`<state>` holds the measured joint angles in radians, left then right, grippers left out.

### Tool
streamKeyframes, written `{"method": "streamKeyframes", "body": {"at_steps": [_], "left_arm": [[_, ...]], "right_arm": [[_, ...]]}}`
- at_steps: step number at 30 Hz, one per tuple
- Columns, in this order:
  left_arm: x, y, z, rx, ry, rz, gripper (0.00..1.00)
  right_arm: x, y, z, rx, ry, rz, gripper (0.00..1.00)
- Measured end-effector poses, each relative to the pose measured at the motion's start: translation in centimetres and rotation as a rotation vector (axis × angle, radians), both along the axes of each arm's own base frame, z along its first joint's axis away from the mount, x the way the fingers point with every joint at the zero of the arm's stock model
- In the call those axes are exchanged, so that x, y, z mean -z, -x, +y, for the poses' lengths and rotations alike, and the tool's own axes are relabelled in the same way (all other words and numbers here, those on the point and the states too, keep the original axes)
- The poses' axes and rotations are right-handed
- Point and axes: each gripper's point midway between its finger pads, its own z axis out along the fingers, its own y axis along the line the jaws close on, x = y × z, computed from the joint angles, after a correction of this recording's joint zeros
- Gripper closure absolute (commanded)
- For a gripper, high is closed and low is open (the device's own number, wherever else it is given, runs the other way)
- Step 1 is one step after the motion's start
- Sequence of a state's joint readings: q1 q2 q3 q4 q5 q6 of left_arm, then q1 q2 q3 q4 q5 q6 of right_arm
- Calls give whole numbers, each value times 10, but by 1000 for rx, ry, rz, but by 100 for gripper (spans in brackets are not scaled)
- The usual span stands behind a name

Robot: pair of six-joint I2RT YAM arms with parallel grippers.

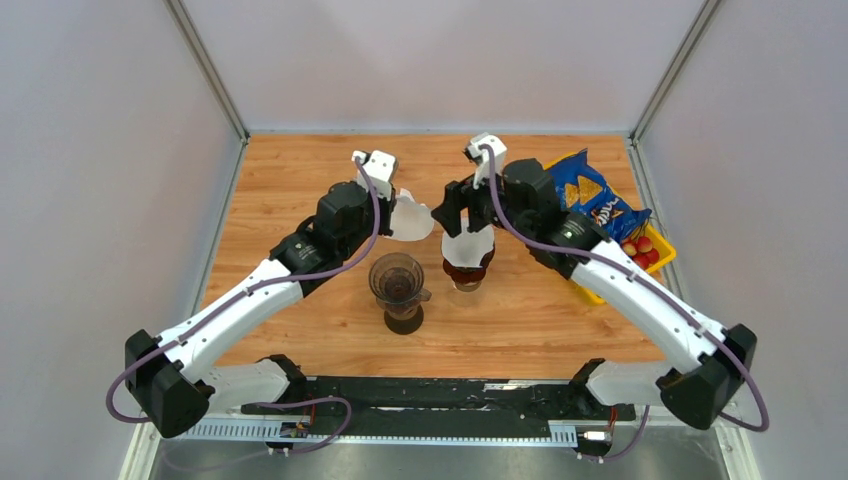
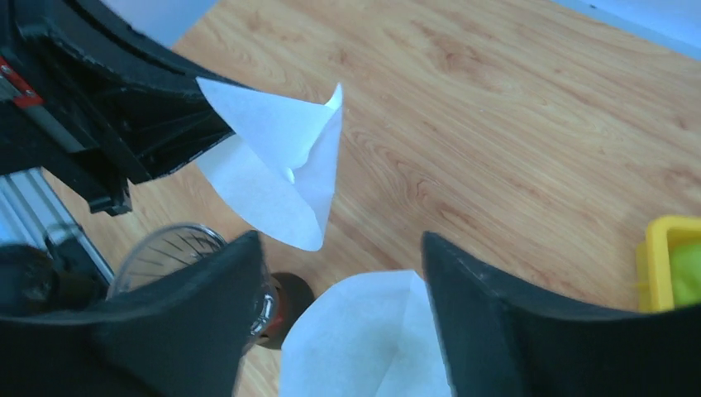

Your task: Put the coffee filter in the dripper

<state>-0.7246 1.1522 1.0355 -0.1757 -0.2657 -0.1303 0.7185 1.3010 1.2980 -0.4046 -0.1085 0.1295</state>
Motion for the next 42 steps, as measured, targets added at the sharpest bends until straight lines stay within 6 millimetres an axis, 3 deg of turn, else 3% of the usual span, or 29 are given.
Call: {"method": "streamKeyframes", "body": {"at_steps": [1, 2, 6, 10, 14, 16, 20, 22, 25, 35, 42], "left_arm": [[-1, 0, 1, -8, 2, 1, 100], [-2, -1, 2, -16, 5, 2, 100], [-15, -4, 6, -58, 29, -11, 100], [-33, -11, 9, -100, 61, -25, 100], [-50, -19, 8, -135, 101, -7, 100], [-53, -20, 10, -147, 115, 15, 100], [-58, -9, 9, -149, 169, 102, 100], [-54, 2, 9, -135, 191, 165, 100], [-43, 24, 8, -106, 197, 280, 100], [-18, 108, 0, 88, 180, 652, 100], [-6, 137, 10, 116, 142, 766, 100]], "right_arm": [[-7, 2, -6, 24, -21, -24, 2], [-13, 3, -14, 60, -40, -41, 0], [-26, 0, -54, 260, -98, -104, 0], [-23, -15, -100, 496, -133, -119, 0], [7, -40, -157, 731, -147, -53, 0], [34, -48, -191, 846, -141, 0, 0], [90, -44, -235, 995, -89, 112, 0], [108, -38, -242, 1020, -64, 154, 0], [117, -35, -247, 1041, -55, 178, 0], [113, -35, -248, 1041, -72, 174, 0], [106, -33, -245, 1022, -96, 162, 0]]}}
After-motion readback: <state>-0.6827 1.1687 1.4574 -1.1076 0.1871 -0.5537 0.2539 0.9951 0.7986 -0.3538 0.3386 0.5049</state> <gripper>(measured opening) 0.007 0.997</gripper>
